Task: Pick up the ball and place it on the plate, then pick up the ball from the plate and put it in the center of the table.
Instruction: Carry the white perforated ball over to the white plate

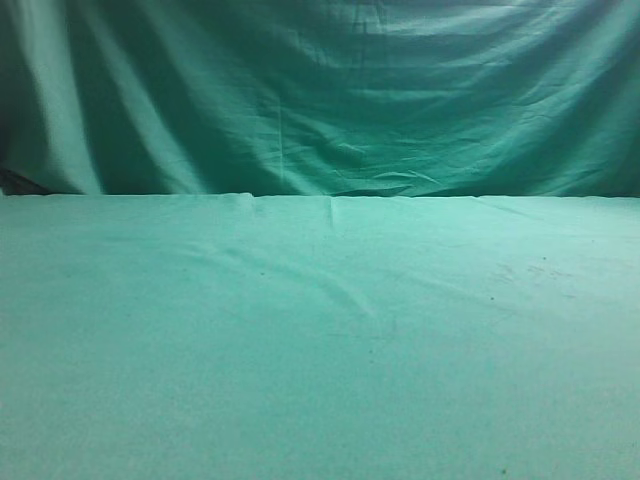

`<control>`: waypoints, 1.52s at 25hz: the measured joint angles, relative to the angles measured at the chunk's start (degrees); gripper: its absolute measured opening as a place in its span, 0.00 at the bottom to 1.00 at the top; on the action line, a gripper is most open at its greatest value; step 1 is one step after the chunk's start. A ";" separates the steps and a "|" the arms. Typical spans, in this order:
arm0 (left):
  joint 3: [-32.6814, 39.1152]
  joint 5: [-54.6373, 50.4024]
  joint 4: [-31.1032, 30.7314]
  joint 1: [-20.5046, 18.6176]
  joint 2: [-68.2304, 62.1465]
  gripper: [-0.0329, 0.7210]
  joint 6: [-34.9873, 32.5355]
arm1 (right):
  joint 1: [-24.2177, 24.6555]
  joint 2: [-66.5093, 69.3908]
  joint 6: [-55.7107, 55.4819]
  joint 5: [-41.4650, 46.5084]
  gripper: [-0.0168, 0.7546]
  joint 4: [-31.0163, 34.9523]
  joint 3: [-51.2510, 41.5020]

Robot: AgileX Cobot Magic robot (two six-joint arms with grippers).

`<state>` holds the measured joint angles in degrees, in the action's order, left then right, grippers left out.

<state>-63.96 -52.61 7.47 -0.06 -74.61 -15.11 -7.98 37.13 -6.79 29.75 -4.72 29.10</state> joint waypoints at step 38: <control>0.67 16.51 -7.06 -9.21 -24.52 0.45 4.12 | -16.62 34.42 6.98 8.57 0.13 4.38 13.73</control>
<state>-63.29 -36.10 0.41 -9.27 -99.13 -10.99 -24.60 71.54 0.19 38.32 -0.33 42.83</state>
